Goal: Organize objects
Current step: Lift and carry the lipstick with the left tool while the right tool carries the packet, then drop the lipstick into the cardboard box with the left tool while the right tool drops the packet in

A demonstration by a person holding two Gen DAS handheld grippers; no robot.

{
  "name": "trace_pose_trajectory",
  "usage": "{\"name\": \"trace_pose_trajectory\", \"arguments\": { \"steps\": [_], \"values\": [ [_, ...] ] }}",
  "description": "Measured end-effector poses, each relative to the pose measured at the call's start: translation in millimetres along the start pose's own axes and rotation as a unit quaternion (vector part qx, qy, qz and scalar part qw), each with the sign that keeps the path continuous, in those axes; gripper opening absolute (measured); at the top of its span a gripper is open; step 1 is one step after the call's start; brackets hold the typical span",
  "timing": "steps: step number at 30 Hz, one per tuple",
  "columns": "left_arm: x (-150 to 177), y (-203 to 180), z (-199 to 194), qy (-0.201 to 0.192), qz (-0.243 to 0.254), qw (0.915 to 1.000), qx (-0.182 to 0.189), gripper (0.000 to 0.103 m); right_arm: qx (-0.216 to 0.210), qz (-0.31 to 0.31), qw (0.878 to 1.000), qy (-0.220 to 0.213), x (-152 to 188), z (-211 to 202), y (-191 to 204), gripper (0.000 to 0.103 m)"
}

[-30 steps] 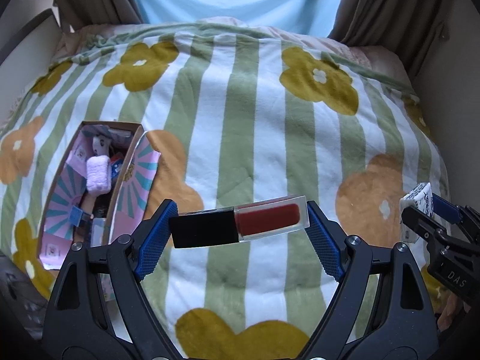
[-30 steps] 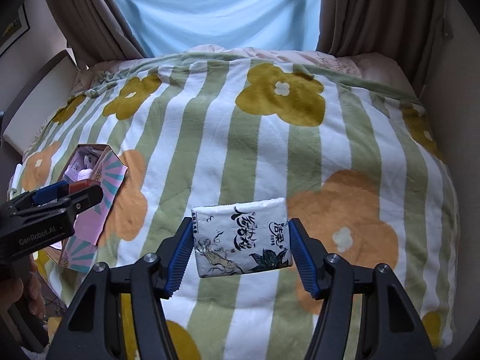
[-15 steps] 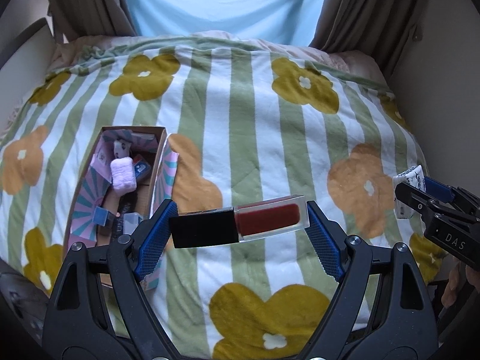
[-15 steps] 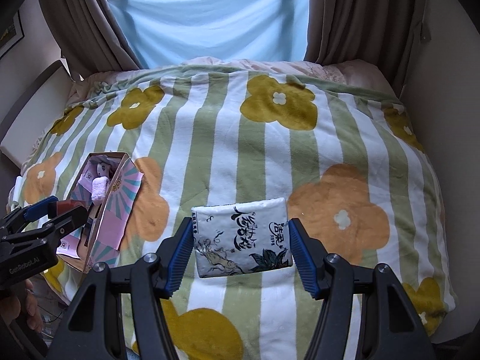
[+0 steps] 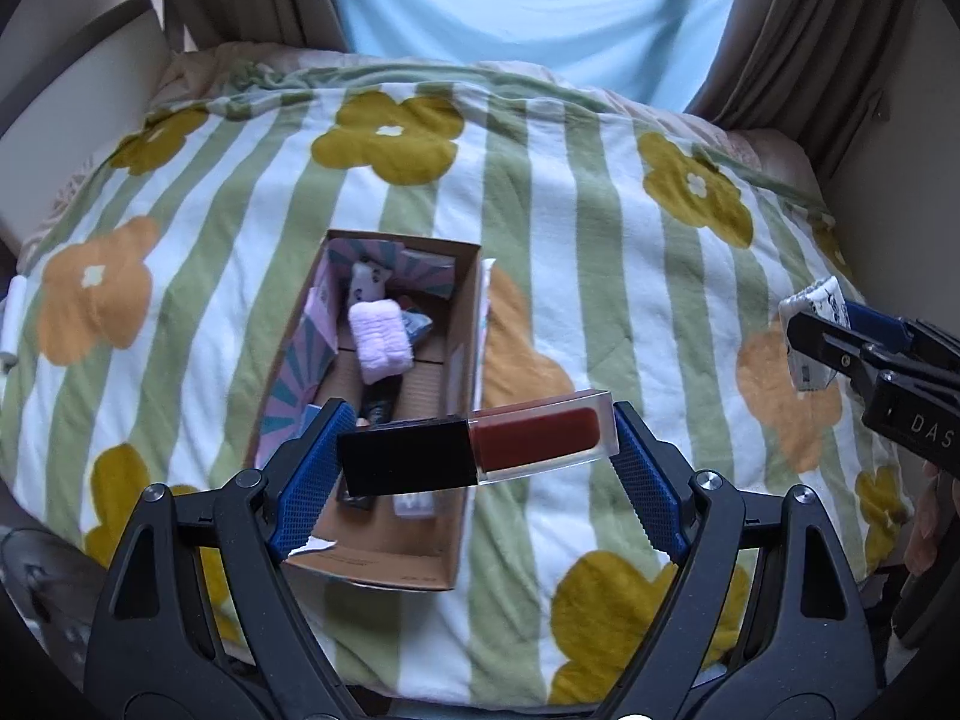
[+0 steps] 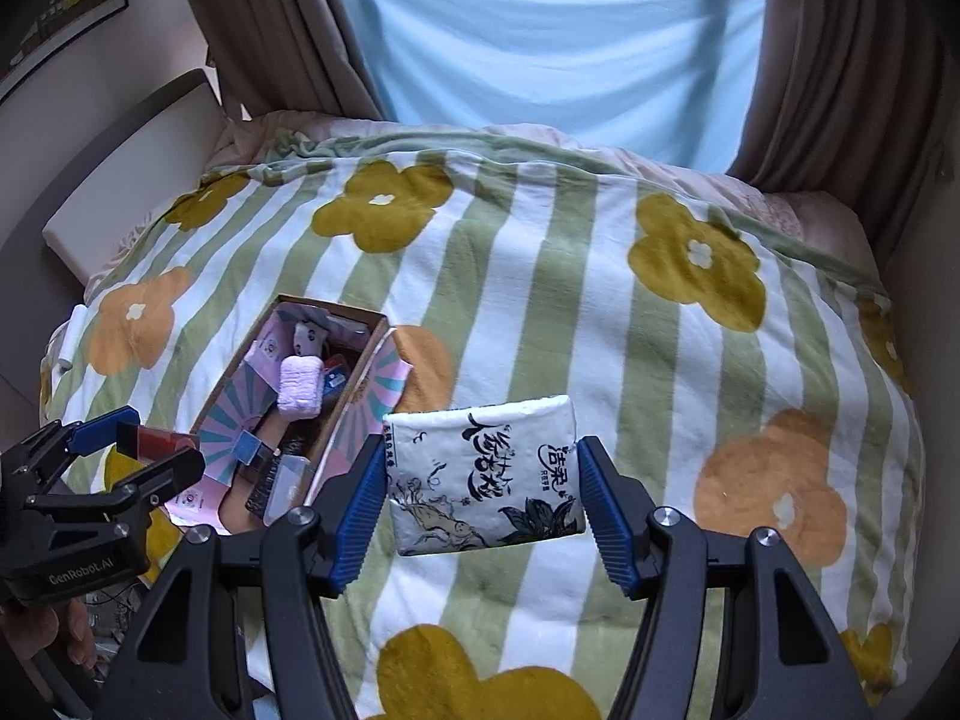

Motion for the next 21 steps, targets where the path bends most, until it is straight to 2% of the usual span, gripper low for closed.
{"name": "trace_pose_trajectory", "arguments": {
  "steps": [6,11,16,21],
  "values": [
    [17,63,22,0.023,-0.005,0.9996,-0.016,0.084,-0.034,-0.045,0.998,0.01,-17,47,65,0.058],
    [37,95,50,0.045,0.007,0.9989,-0.012,0.084,-0.052,-0.076,0.995,0.03,-21,95,108,0.058],
    [59,104,82,0.067,0.042,0.9968,0.003,0.084,-0.067,-0.119,0.989,0.049,-14,142,144,0.058],
    [80,97,110,0.084,0.107,0.9904,0.026,0.084,-0.083,-0.173,0.979,0.066,-1,184,171,0.058]
  ]
}}
Point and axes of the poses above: each gripper's, at about its wrist camera, not at the fingertips, and z roughly the way its jaws point, y to its left, x to its underside, the point moved 8 cm from there along z, roughly the way its jaws point, and after that the axes turned 7 degrees about -y, right-handed, at the moved point
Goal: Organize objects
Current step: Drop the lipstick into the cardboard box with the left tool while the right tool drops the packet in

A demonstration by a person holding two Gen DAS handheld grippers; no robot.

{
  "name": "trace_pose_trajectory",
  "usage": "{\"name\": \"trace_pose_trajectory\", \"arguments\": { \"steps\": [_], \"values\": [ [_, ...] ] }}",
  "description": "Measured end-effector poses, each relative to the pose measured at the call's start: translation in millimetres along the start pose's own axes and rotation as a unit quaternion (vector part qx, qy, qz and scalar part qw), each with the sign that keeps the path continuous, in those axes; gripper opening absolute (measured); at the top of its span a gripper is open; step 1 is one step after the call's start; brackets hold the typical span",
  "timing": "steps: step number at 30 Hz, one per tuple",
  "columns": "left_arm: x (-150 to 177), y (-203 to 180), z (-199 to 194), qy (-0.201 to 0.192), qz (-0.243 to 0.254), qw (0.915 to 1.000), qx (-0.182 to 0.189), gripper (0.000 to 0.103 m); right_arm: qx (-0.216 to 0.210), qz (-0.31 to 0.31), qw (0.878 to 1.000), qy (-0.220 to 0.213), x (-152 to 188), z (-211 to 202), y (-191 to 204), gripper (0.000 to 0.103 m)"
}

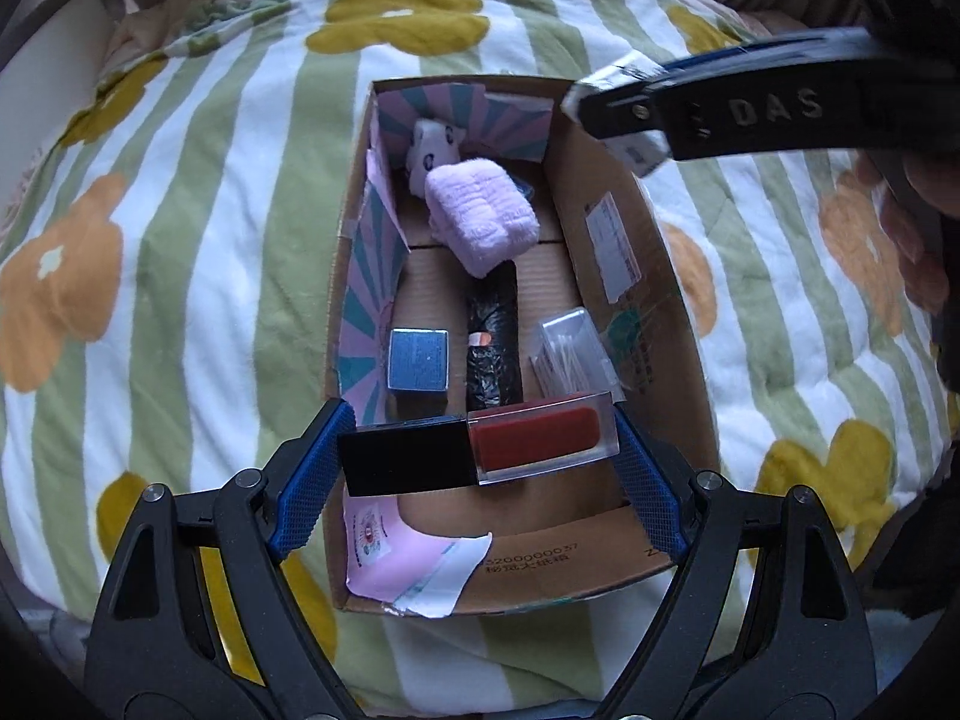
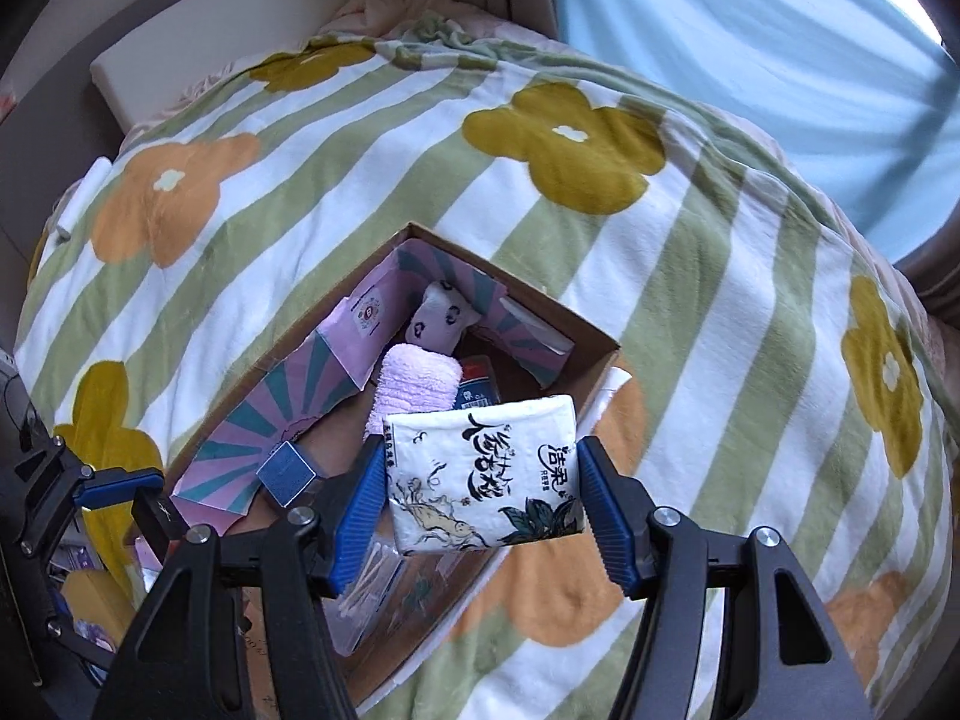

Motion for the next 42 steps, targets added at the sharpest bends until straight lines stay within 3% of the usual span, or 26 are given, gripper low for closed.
{"name": "trace_pose_trajectory", "arguments": {
  "steps": [6,18,19,20,22,42],
  "values": [
    [13,-17,27,0.001,0.098,0.9952,0.01,0.084,-0.032,-0.071,0.997,0.026,16,41,21,0.058],
    [13,-13,43,0.01,0.13,0.9913,0.016,0.087,-0.052,-0.095,0.994,0.035,21,54,30,0.061],
    [12,-14,42,0.008,0.136,0.9906,0.012,0.1,-0.063,-0.092,0.993,0.038,21,53,32,0.072],
    [11,-16,40,0.001,0.142,0.9898,0.007,0.103,-0.07,-0.091,0.993,0.035,21,52,33,0.089],
    [10,-20,37,-0.008,0.151,0.9885,0.008,0.103,-0.072,-0.086,0.994,0.015,18,46,33,0.103],
    [14,-23,23,-0.015,0.159,0.9871,0.008,0.103,-0.054,-0.049,0.997,0.005,19,27,27,0.103]
  ]
}}
Point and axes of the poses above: each gripper's, at about its wrist camera, not at the fingertips, and z roughly the way its jaws point, y to its left, x to its underside, the point moved 8 cm from there along z, roughly the way its jaws point, and after that the axes turned 7 degrees about -y, right-handed, at the moved point
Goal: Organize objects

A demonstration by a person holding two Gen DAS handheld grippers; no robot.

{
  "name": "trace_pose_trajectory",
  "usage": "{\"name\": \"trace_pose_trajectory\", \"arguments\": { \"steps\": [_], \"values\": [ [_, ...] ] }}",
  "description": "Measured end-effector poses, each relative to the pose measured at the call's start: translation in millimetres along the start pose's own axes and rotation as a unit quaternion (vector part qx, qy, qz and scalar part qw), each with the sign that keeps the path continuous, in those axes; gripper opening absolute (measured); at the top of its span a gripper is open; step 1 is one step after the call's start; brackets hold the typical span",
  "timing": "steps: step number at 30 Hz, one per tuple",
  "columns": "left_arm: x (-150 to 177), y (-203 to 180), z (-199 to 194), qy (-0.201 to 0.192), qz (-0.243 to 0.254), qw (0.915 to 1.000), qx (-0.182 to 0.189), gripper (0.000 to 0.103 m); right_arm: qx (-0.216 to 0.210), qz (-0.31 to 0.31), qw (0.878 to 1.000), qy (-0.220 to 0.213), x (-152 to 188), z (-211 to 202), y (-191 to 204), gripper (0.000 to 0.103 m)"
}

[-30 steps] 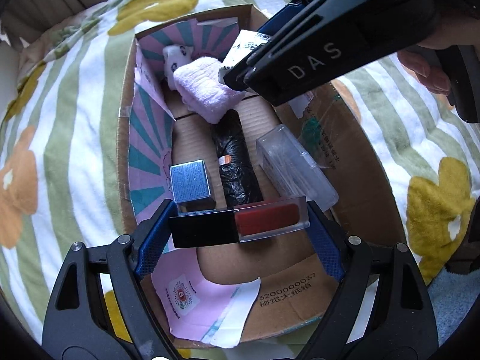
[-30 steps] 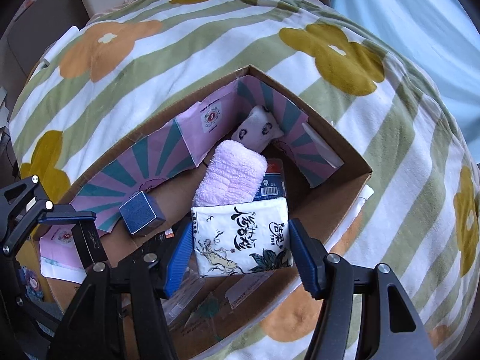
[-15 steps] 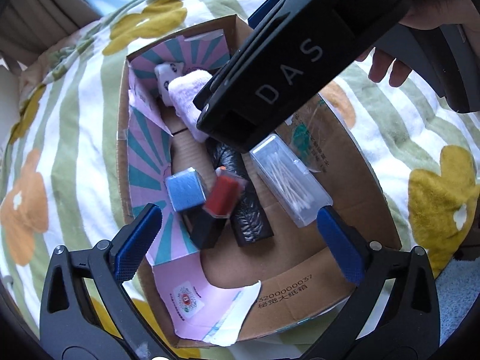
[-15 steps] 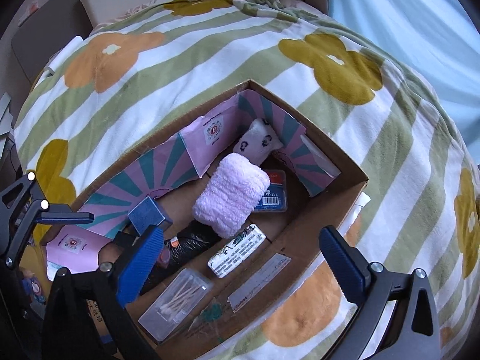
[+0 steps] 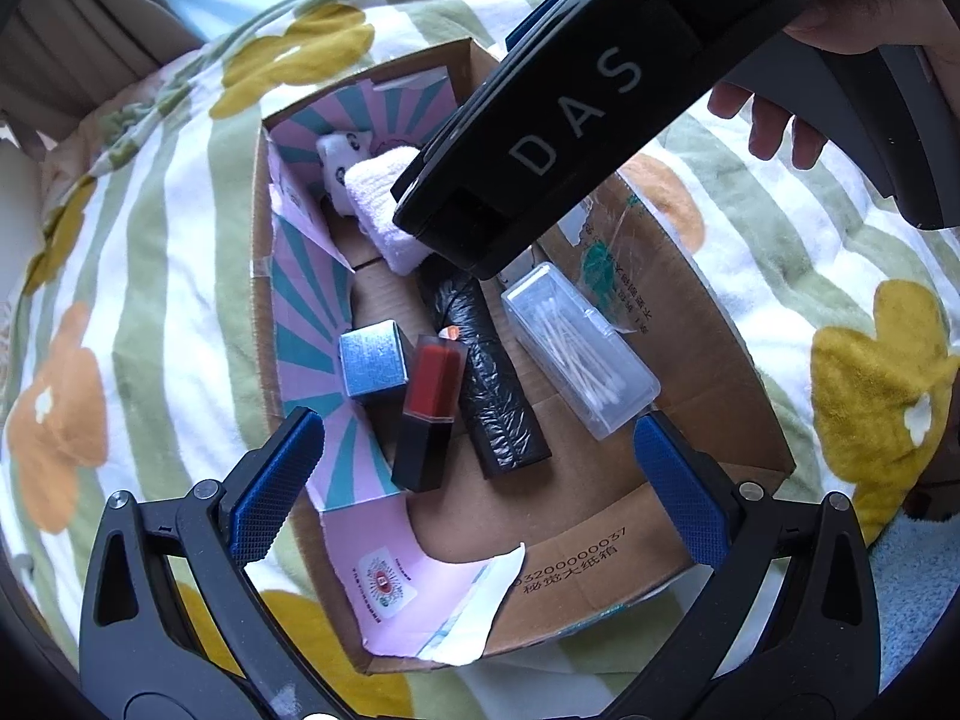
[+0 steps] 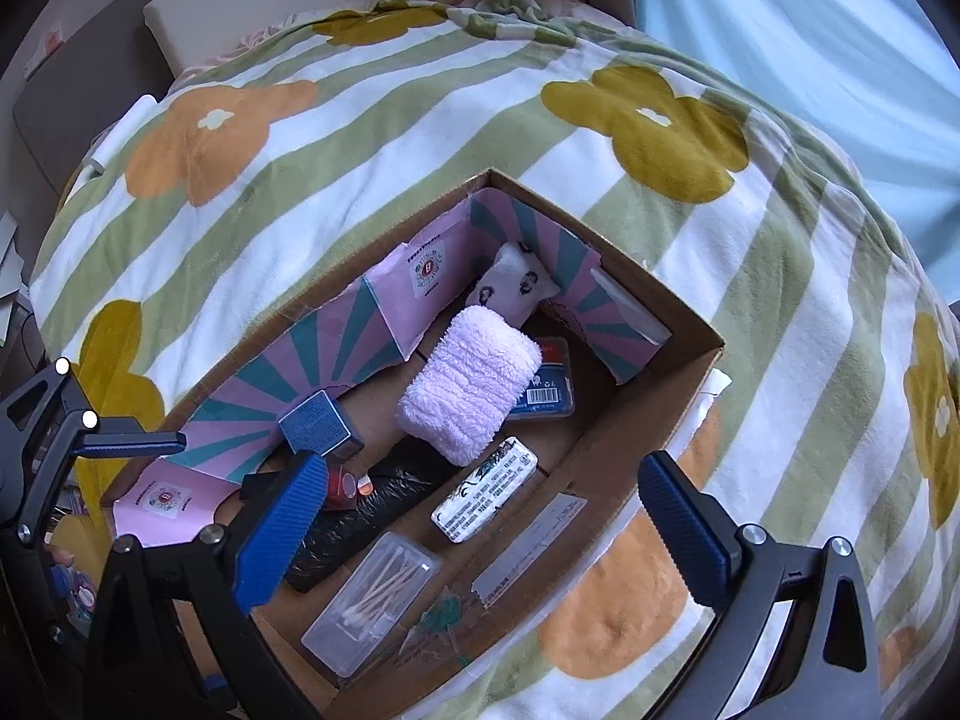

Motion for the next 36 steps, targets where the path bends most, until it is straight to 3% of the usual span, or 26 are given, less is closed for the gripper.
{"name": "trace_pose_trajectory", "arguments": {
  "steps": [9,18,27,36],
  "values": [
    [-33,3,-52,-0.03,-0.019,0.9993,-0.009,0.103,0.012,0.027,0.999,-0.028,-7,-77,-5,0.103],
    [-74,-16,-104,-0.069,-0.04,0.9964,-0.029,0.103,0.054,0.1,0.991,-0.07,19,-171,-38,0.103],
    [-113,-33,-136,-0.089,-0.125,0.9879,-0.022,0.103,0.125,0.213,0.966,-0.074,74,-245,-86,0.103],
    [-126,-68,-143,-0.096,-0.199,0.9752,-0.008,0.103,0.187,0.286,0.937,-0.067,127,-279,-122,0.103]
  ]
}}
Point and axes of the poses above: each gripper's, at about its wrist camera, not at the fingertips, and z roughly the way its jaws point, y to its left, x to its underside, the point moved 8 cm from there along z, roughly the way its jaws point, and after that the axes turned 7 degrees about -y, right-handed, at the moved point
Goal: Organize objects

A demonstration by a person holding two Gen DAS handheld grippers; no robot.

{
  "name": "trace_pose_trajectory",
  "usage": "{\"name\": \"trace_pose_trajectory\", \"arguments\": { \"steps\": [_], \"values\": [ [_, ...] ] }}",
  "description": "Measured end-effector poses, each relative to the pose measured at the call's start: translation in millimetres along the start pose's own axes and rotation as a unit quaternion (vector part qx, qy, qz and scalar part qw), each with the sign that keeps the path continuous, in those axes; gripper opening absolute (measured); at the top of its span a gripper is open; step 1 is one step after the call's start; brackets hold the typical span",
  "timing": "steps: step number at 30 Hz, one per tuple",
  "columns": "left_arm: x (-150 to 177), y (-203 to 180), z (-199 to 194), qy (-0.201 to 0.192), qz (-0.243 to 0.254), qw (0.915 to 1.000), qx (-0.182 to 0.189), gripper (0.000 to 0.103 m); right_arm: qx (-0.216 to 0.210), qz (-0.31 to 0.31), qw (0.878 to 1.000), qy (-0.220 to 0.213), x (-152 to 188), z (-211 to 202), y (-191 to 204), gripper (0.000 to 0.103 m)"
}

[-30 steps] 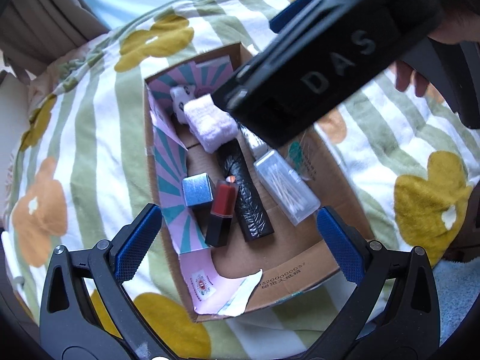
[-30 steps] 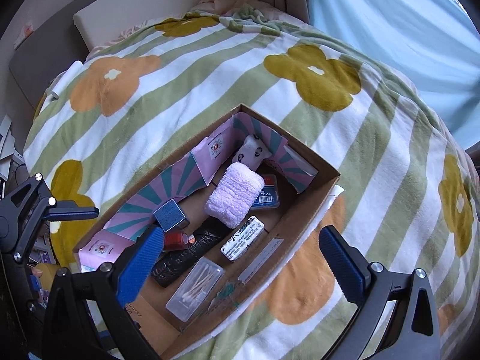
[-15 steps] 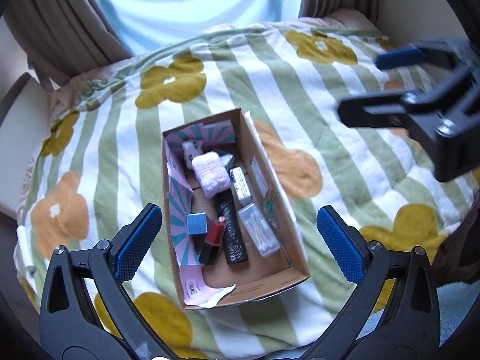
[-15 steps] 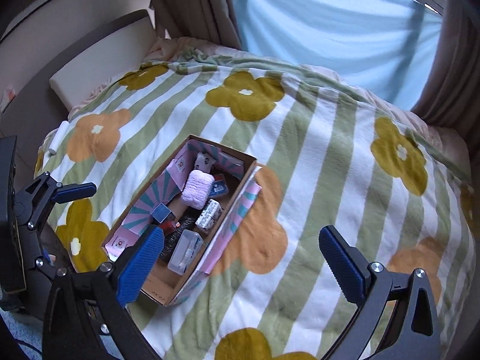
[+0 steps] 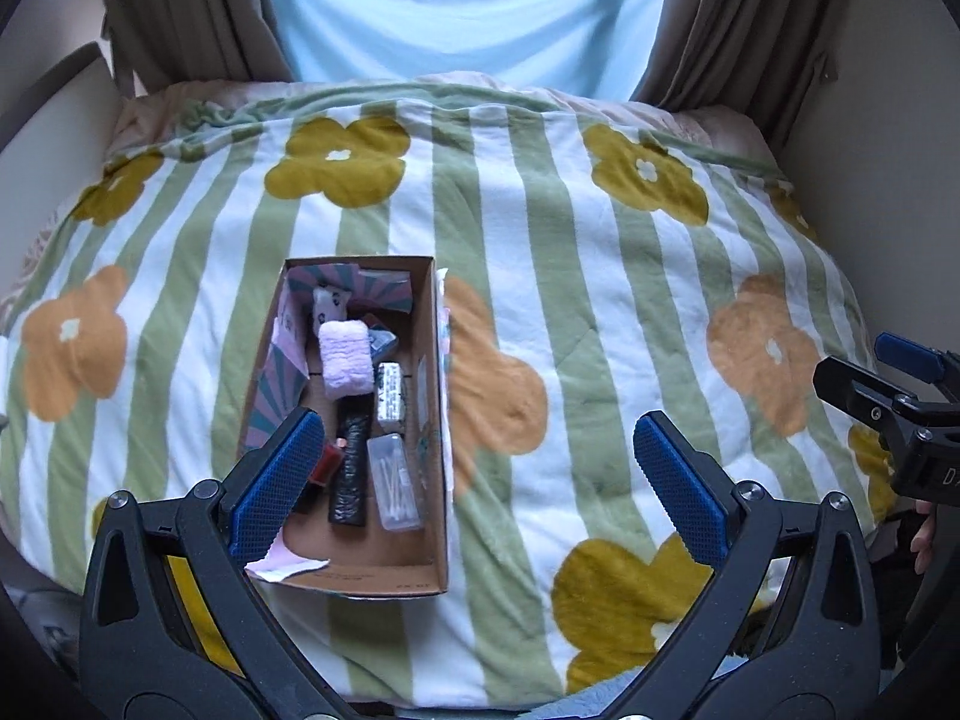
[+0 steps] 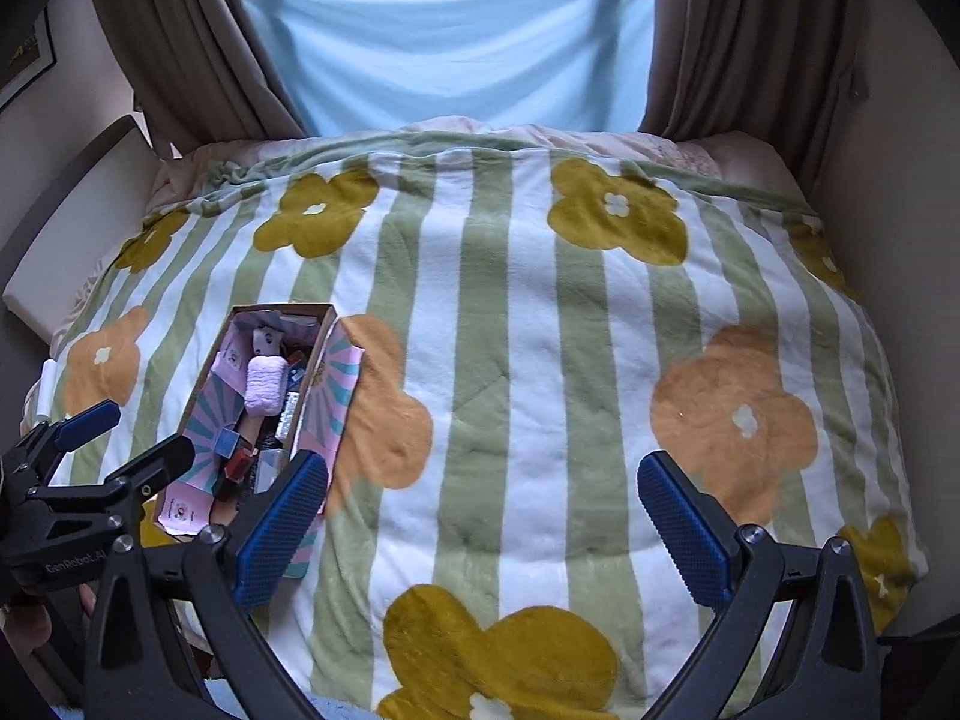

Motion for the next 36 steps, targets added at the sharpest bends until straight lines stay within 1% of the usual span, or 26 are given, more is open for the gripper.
{"name": "trace_pose_trajectory", "arguments": {
  "steps": [4,11,27,36],
  "values": [
    [8,-14,0,0.002,0.006,1.0,-0.004,0.103,0.01,0.011,1.0,0.008,12,1,-16,0.102],
    [2,-21,-4,-0.007,0.007,0.9999,-0.011,0.103,0.011,0.016,1.0,0.006,14,-1,-29,0.102],
    [-2,-23,-6,-0.007,0.008,0.9998,-0.014,0.103,0.01,0.018,1.0,0.005,12,-3,-34,0.102],
    [-2,-15,-8,-0.007,0.002,0.9998,-0.017,0.103,0.015,0.022,1.0,0.006,12,-3,-37,0.102]
  ]
}}
Point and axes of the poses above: each gripper's, at about its wrist camera, not at the fingertips, and z roughly the way its jaws point, y to its left, x to its underside, the point moved 8 cm from there along z, roughly the way its jaws point, and after that the axes turned 7 degrees about -y, right-handed, at the moved point
